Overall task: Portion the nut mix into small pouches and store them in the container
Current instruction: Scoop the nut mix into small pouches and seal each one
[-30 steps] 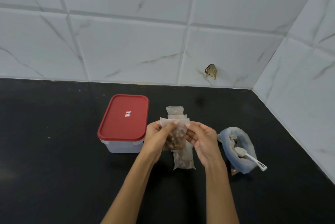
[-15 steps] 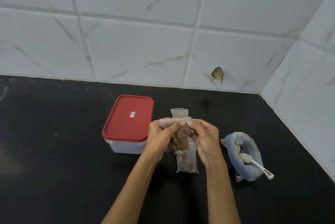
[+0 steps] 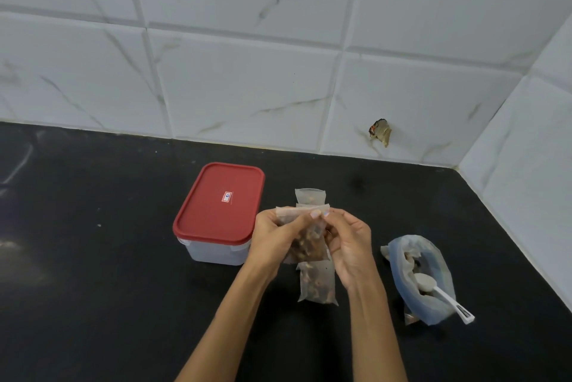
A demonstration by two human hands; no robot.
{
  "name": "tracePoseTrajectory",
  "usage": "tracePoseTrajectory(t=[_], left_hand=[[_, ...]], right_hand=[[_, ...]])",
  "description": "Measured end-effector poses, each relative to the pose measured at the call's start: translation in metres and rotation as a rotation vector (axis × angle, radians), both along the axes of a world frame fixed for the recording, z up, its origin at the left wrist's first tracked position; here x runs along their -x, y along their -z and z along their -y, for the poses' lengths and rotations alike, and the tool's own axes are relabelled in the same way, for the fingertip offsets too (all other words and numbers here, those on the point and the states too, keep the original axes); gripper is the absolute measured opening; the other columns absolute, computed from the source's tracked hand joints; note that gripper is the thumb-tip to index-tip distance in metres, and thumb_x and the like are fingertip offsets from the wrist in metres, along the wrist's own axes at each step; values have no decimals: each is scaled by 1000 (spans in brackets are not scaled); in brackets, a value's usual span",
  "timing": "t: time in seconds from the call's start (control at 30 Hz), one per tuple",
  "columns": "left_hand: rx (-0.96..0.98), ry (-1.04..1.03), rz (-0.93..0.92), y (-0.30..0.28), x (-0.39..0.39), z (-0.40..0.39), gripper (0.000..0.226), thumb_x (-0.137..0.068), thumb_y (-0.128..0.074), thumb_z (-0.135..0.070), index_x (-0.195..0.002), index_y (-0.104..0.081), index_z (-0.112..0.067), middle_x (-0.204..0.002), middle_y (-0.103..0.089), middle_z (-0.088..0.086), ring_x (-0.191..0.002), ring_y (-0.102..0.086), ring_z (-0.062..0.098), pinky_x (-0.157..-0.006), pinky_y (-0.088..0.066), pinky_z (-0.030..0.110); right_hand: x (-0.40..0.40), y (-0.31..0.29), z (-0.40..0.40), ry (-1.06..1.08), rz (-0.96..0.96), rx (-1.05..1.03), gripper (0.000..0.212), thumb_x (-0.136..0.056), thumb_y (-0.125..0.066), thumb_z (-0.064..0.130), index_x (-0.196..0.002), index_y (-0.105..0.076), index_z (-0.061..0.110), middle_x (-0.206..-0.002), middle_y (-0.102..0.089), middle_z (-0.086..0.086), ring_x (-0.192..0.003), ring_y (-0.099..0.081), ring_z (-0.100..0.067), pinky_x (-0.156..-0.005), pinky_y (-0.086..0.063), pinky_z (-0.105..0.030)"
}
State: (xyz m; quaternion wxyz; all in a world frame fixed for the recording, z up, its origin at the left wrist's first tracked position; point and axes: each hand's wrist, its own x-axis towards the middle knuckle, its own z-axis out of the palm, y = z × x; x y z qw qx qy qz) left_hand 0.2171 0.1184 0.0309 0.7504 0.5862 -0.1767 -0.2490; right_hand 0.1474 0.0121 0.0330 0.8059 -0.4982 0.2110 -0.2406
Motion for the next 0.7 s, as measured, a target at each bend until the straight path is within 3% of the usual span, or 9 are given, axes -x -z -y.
tracePoseTrajectory(t=[0.17,0.43,0.7], left_hand=[[35,-36,-76,5,-1,3,8,-82,-69,-10,-84,-73,-4,-81,-74,14,-79,-71,24,-73,-57,38],[-58,-54,-2,10,5,3,8,-86,-67,-9,-80,-73,-6,-78,-74,12,-75,-71,20,-70,-59,34],[-152,-55,13,14,12,8,9,-88,-66,-13,-82,-72,-12,-82,-74,9,-78,-72,15,-64,-55,24]], right_hand=[[3,4,6,-6,13,-35,8,-86,-57,0,-83,-64,-4,-76,-66,-12,-71,-64,-17,-64,-57,-28],[10,13,6,2,-76,39,9,-83,-62,-1,-80,-71,0,-84,-68,-19,-84,-63,-28,-84,-51,-47],[19,16,7,24,-142,208,14,-84,-64,5,-79,-75,12,-86,-72,-14,-90,-67,-26,-84,-54,-43]])
